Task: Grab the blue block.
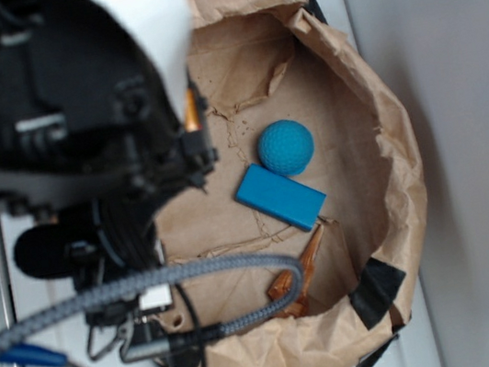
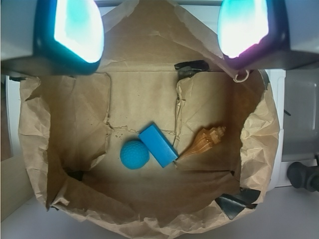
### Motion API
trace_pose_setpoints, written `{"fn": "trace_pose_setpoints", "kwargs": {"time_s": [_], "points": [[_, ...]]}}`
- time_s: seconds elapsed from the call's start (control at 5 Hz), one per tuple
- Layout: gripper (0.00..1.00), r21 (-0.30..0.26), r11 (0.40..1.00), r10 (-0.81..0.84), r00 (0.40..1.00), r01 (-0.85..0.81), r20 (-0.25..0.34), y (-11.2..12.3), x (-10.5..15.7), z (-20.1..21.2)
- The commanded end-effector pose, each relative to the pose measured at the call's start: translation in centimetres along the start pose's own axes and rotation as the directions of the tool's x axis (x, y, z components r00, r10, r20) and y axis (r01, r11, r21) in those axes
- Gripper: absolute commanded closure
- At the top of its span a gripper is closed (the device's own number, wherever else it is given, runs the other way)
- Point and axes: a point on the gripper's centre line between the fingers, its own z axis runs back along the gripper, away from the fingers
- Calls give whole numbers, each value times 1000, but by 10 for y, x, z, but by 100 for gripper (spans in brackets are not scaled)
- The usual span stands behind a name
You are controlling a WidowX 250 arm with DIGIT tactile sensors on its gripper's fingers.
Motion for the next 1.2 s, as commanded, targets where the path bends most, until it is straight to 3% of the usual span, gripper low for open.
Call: {"fn": "trace_pose_setpoints", "kwargs": {"time_s": [0.0, 0.4, 0.8, 1.0], "points": [[0, 30, 999, -16, 997, 14, 71, 13, 9, -36], [0, 91, 994, -57, 997, 52, 56, 27, 11, -110], [0, 143, 990, -7, 1000, 2, 30, 47, 23, -139], [0, 136, 991, 14, 1000, -15, 7, 51, 32, -151]]}}
